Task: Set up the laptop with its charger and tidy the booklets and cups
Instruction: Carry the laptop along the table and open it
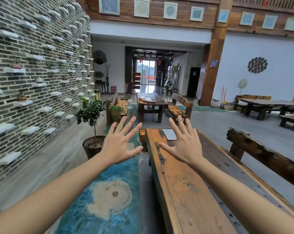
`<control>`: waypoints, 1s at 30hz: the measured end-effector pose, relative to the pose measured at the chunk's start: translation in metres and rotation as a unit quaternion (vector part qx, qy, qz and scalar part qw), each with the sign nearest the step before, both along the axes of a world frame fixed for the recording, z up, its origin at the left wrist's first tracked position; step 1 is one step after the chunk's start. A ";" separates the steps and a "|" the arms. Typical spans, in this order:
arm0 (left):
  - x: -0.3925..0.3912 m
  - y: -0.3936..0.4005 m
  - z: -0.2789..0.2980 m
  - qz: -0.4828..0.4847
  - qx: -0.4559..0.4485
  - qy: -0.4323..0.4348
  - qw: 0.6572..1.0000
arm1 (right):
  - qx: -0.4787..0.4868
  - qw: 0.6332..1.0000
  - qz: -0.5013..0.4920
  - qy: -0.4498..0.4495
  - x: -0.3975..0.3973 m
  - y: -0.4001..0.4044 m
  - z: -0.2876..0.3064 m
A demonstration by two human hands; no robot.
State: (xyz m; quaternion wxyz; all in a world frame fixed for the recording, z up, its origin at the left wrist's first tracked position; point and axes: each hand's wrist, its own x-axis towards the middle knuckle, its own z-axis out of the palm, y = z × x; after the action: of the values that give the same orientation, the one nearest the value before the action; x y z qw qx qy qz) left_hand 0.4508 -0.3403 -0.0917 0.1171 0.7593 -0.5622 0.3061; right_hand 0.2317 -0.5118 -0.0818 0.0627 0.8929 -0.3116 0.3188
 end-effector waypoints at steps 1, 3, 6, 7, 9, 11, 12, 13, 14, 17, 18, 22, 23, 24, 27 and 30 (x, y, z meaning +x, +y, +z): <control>0.014 -0.007 -0.003 0.003 0.000 0.008 1.000 | 0.006 1.000 0.001 0.009 0.011 -0.007 -0.004; 0.040 -0.020 -0.011 0.009 0.000 0.026 1.000 | 0.008 0.999 0.008 0.032 0.030 -0.021 -0.013; 0.080 -0.036 -0.022 0.017 0.011 0.030 0.999 | 0.018 0.999 0.006 0.046 0.059 -0.042 -0.021; 0.092 -0.042 -0.024 0.019 0.015 0.031 0.999 | 0.025 0.999 0.004 0.045 0.069 -0.049 -0.024; 0.112 -0.053 -0.029 0.019 0.018 0.034 0.999 | 0.031 0.998 -0.001 0.048 0.086 -0.061 -0.028; 0.135 -0.069 -0.034 0.020 0.021 0.037 0.999 | 0.030 0.998 -0.003 0.056 0.109 -0.076 -0.032; 0.147 -0.079 -0.036 0.020 0.023 0.039 0.999 | 0.029 0.998 -0.005 0.058 0.122 -0.085 -0.035; 0.158 -0.090 -0.039 0.019 0.023 0.040 0.999 | 0.029 0.998 -0.007 0.058 0.135 -0.093 -0.037; 0.170 -0.102 -0.041 0.016 0.024 0.039 0.999 | 0.029 0.998 -0.007 0.058 0.147 -0.103 -0.040; 0.204 -0.141 -0.050 0.009 0.027 0.039 0.999 | 0.015 0.998 0.001 0.066 0.186 -0.134 -0.050; 0.216 -0.156 -0.052 0.007 0.025 0.041 0.999 | 0.008 0.998 0.005 0.070 0.200 -0.148 -0.053; 0.269 -0.218 -0.063 -0.006 0.026 0.037 0.999 | 0.021 0.997 0.002 0.075 0.257 -0.213 -0.067; 0.283 -0.234 -0.066 -0.009 0.026 0.043 0.999 | 0.029 0.997 -0.002 0.073 0.271 -0.230 -0.072; 0.298 -0.250 -0.069 -0.012 0.025 0.050 0.998 | 0.037 0.997 -0.008 0.073 0.284 -0.248 -0.076; 0.341 -0.296 -0.079 -0.014 0.042 0.057 0.997 | 0.056 0.994 -0.020 0.086 0.320 -0.298 -0.091; 0.377 -0.336 -0.088 -0.005 0.055 0.061 0.997 | 0.062 0.993 -0.025 0.098 0.351 -0.340 -0.103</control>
State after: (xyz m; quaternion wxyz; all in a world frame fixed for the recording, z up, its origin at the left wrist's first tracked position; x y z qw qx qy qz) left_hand 0.8282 -0.6763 -0.1799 0.1107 0.7791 -0.5734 0.2278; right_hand 0.5825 -0.8520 -0.1844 0.0455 0.9139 -0.3457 0.2081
